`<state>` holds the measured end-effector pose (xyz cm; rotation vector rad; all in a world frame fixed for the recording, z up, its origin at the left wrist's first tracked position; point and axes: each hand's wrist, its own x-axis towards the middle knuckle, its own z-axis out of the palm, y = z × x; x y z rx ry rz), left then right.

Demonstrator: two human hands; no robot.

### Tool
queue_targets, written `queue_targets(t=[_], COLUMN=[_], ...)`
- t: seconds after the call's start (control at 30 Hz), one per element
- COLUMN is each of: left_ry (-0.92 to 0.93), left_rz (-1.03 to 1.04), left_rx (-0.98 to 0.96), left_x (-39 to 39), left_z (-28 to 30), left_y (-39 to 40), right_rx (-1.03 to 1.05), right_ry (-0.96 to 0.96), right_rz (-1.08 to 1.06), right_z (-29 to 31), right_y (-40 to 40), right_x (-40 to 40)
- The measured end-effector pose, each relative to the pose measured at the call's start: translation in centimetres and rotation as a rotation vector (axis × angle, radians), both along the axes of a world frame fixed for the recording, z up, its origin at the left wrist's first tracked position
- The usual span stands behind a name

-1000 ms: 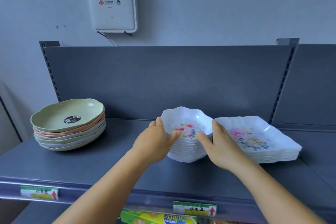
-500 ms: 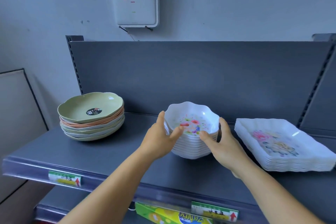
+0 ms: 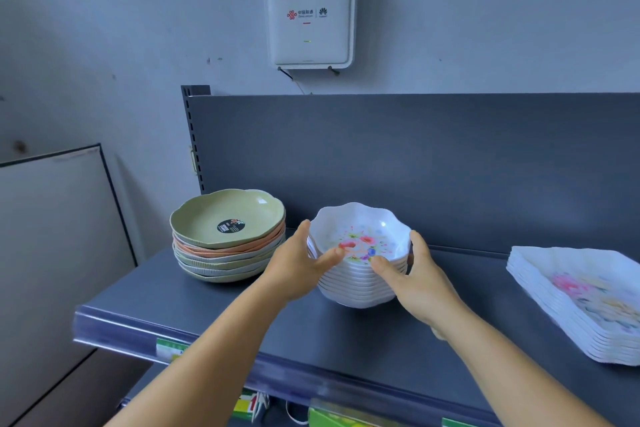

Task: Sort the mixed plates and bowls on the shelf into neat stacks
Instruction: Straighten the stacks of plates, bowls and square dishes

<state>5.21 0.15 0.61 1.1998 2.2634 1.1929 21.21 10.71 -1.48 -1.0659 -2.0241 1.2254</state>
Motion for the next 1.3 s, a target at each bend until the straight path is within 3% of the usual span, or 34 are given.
queue_targets(t=[0.4, 0.5, 0.67, 0.83, 1.0, 1.3], left_ry=[0.095, 0.235, 0.558, 0.877, 0.921, 0.912], left_rz=[-0.016, -0.008, -0.008, -0.167, -0.296, -0.360], left_rx=[-0.091, -0.143, -0.267, -0.278, -0.266, -0.265], left_x=[-2.9, -2.7, -0.7, 3.6, 9.3, 19.9], left_z=[1.0, 1.5, 1.9, 1.1, -0.2, -0.9], left_y=[0.6, 0.6, 0.5, 0.6, 1.3, 5.8], right_rx=[0.029, 0.093, 0.378, 0.565, 0.608, 0.630], right_ry=[-0.012, -0.110, -0.385, -0.593, -0.692, -0.677], right_rz=[-0.001, 0.000, 0.043, 0.098, 0.073, 0.003], right_z=[0.4, 1.0, 2.1, 1.9, 1.4, 1.9], right_y=[0.3, 0.3, -0.6, -1.4, -0.7, 2.9], right_x=[-2.8, -2.6, -1.0, 2.2, 7.0, 18.4])
